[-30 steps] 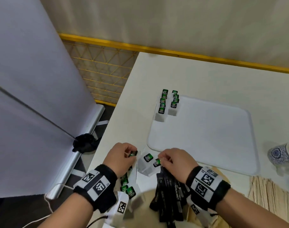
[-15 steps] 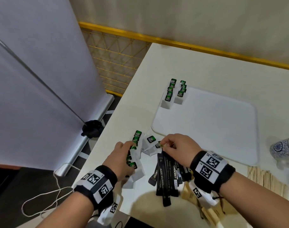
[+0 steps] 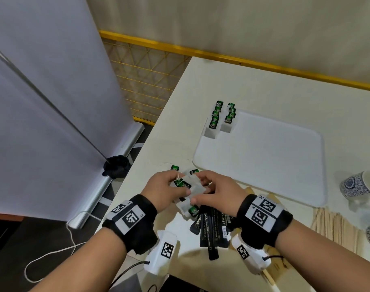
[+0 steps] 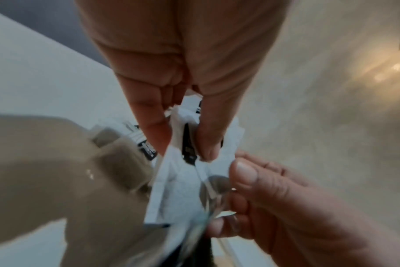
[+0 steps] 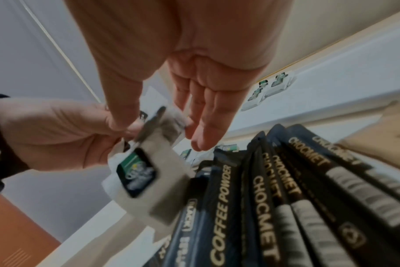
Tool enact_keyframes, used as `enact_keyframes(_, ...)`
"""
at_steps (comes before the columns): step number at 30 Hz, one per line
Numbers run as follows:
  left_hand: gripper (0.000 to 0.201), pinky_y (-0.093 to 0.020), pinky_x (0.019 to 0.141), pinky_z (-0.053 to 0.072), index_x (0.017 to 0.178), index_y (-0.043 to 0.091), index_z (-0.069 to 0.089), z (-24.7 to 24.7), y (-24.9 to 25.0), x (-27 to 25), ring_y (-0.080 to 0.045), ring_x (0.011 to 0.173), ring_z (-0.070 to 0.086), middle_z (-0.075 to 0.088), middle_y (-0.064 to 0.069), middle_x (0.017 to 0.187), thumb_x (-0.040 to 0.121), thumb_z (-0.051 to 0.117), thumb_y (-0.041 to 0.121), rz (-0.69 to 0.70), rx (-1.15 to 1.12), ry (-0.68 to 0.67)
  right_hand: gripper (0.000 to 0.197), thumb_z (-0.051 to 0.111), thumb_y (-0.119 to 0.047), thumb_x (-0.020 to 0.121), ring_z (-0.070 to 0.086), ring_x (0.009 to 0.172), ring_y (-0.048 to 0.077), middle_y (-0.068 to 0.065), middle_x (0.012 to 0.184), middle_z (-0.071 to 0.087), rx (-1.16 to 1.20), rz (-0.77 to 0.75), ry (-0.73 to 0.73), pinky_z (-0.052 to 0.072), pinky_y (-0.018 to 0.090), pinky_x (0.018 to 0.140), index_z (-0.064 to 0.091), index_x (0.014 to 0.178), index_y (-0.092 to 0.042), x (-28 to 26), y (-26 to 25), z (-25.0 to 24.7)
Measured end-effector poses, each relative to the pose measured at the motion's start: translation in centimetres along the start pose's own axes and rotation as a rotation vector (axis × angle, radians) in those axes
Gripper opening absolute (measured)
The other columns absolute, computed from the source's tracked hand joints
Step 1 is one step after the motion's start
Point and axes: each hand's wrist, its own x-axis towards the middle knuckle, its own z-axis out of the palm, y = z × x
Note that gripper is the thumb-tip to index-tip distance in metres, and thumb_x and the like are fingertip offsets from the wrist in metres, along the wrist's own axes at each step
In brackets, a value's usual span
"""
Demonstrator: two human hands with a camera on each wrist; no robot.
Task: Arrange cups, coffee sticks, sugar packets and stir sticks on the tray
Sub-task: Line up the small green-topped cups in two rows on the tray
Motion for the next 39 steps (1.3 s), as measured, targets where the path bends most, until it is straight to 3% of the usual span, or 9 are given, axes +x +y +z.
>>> enact_keyframes(4, 0.021, -0.039, 0.078, 0.057, 0.093, 0.011, 0.071, 0.4, 0.4, 0.4, -0.031, 0.083, 0.069, 0.074, -0.013, 0.091, 0.075, 0.076, 0.002, -0.029, -0.169, -0.062, 0.031, 0.079, -0.019, 0.074, 0.066, 0.074, 0.008, -0.006, 0.086, 0.069, 0.281, 0.041, 0.024, 0.057, 0.030, 0.075, 0.065, 0.101, -0.027, 0.0, 0.3, 0.2)
enact_keyframes(8, 0.021, -0.030, 0.067, 0.056, 0.096, 0.009, 0.070, 0.8, 0.7, 0.9, -0.024, 0.074, 0.068, 0.073, -0.013, 0.088, 0.076, 0.075, 0.002, -0.087, -0.357, -0.085, 0.026, 0.074, -0.010, 0.080, 0.070, 0.081, 0.016, 0.004, 0.090, 0.072, 0.520, 0.139, -0.014, 0.058, 0.033, 0.077, 0.065, 0.104, -0.014, -0.3, 0.5, -0.4)
enact_keyframes(14, 0.029, -0.038, 0.083, 0.054, 0.106, 0.003, 0.067, 1.6, 1.1, 1.6, -0.029, 0.090, 0.068, 0.071, -0.020, 0.104, 0.082, 0.068, 0.020, -0.163, -0.521, -0.172, 0.022, 0.068, -0.001, 0.082, 0.071, 0.092, 0.025, 0.015, 0.099, 0.073, 0.832, 0.173, 0.057, 0.059, 0.031, 0.076, 0.066, 0.104, -0.005, 0.1, 0.5, -0.6)
enact_keyframes(18, 0.031, -0.037, 0.087, 0.054, 0.122, 0.002, 0.059, 2.1, 1.8, 2.3, -0.029, 0.099, 0.066, 0.066, -0.021, 0.116, 0.097, 0.050, 0.019, -0.199, -0.582, -0.265, 0.019, 0.069, -0.001, 0.083, 0.070, 0.082, 0.021, 0.014, 0.096, 0.071, 0.824, 0.185, 0.121, 0.059, 0.028, 0.071, 0.065, 0.101, -0.004, 0.6, 0.7, -0.4)
enact_keyframes(22, 0.033, -0.034, 0.066, 0.058, 0.126, 0.001, 0.055, 2.5, 2.4, 2.7, -0.026, 0.086, 0.069, 0.067, -0.020, 0.110, 0.099, 0.047, 0.018, -0.266, -0.652, -0.293, 0.020, 0.069, -0.001, 0.082, 0.067, 0.084, 0.024, 0.022, 0.101, 0.067, 0.794, 0.189, 0.169, 0.060, 0.031, 0.074, 0.064, 0.101, -0.004, 1.0, 1.1, -0.3)
enact_keyframes(26, 0.032, -0.042, 0.077, 0.058, 0.124, 0.003, 0.055, 2.4, 2.2, 3.0, -0.032, 0.095, 0.065, 0.065, -0.023, 0.113, 0.093, 0.050, -0.001, -0.246, -0.660, -0.373, 0.021, 0.071, -0.007, 0.083, 0.068, 0.068, 0.013, 0.013, 0.090, 0.070, 0.615, 0.145, 0.207, 0.055, 0.022, 0.059, 0.062, 0.101, -0.011, 0.9, 1.2, -0.5)
enact_keyframes(31, 0.030, -0.035, 0.065, 0.059, 0.122, 0.003, 0.057, 2.0, 2.1, 3.4, -0.028, 0.083, 0.066, 0.066, -0.020, 0.104, 0.092, 0.054, 0.003, -0.251, -0.618, -0.294, 0.030, 0.076, -0.020, 0.079, 0.065, 0.066, 0.017, 0.012, 0.083, 0.070, 0.399, 0.140, 0.257, 0.059, 0.035, 0.070, 0.061, 0.105, -0.019, 0.8, 1.5, -0.9)
enact_keyframes(34, 0.029, -0.039, 0.066, 0.056, 0.118, 0.006, 0.062, 1.8, 2.1, 3.7, -0.030, 0.084, 0.063, 0.067, -0.022, 0.104, 0.089, 0.060, 0.007, -0.277, -0.574, -0.269, 0.028, 0.078, -0.026, 0.076, 0.066, 0.068, 0.015, 0.004, 0.083, 0.064, 0.390, 0.120, 0.366, 0.059, 0.032, 0.068, 0.062, 0.098, -0.030, 0.8, 1.1, -1.4)
enact_keyframes(39, 0.026, -0.038, 0.063, 0.049, 0.111, 0.002, 0.063, 1.9, 2.6, 4.3, -0.032, 0.073, 0.058, 0.066, -0.024, 0.092, 0.085, 0.065, 0.008, -0.268, -0.588, -0.272, 0.007, 0.075, -0.023, 0.079, 0.066, 0.067, 0.013, -0.007, 0.068, 0.067, 0.382, 0.091, 0.471, 0.058, 0.038, 0.075, 0.069, 0.079, -0.026, 1.6, 0.9, -2.1)
